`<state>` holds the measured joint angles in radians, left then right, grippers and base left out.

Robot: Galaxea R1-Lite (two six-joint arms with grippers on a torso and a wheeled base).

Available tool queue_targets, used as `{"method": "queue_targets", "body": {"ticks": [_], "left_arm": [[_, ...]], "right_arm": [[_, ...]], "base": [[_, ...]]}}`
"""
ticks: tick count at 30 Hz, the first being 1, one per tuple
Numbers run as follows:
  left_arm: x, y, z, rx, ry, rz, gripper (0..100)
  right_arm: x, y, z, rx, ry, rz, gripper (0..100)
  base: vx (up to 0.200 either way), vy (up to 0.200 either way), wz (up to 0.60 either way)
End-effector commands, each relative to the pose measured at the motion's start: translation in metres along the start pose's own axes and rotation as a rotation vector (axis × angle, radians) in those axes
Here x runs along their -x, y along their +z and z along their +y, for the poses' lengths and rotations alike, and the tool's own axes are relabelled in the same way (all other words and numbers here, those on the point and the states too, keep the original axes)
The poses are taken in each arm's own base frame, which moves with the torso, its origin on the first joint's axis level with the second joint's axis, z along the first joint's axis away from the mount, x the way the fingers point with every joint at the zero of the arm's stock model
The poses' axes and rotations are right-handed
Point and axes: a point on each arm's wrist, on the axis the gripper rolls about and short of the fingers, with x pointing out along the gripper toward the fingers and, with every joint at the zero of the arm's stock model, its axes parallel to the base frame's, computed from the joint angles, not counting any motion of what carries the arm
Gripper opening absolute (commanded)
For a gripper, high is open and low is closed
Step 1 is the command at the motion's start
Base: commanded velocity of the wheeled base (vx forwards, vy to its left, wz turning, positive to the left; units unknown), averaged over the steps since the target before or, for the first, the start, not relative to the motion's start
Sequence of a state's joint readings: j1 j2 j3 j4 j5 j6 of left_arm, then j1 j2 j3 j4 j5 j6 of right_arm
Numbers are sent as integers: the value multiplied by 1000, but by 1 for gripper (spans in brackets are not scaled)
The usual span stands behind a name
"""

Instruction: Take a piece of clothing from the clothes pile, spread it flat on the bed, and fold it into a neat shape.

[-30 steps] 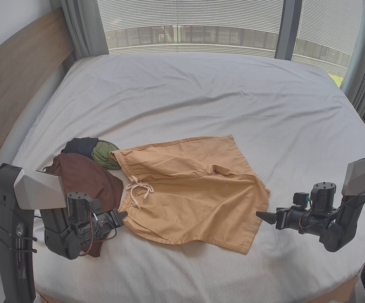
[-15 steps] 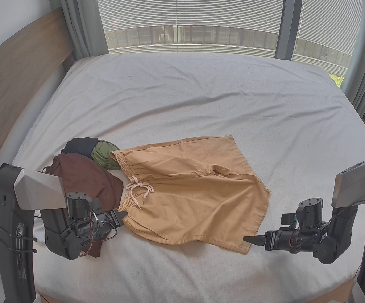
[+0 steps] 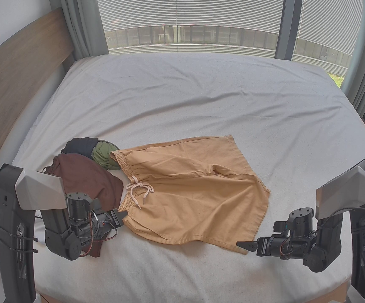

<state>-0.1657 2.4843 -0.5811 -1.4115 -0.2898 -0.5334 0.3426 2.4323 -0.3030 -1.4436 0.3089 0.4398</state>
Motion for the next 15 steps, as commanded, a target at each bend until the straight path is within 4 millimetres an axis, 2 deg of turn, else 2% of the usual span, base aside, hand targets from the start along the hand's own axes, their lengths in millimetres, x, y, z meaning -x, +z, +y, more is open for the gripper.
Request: {"method": "queue_targets", "body": {"ticks": [1,11,15], "left_arm": [[0,-1,0,1,1,2,0],[0,0,0,0,-1,-2,0],[0,0,0,-1,-2,-3,0]], "right_arm": [[-13,-17,-6,-24,-27,25,100],[-21,-22,13,-107,26,23,100],[-22,-20,13,-113,25,12,100]], "base": [[0,0,0],[0,0,0],[0,0,0]]}}
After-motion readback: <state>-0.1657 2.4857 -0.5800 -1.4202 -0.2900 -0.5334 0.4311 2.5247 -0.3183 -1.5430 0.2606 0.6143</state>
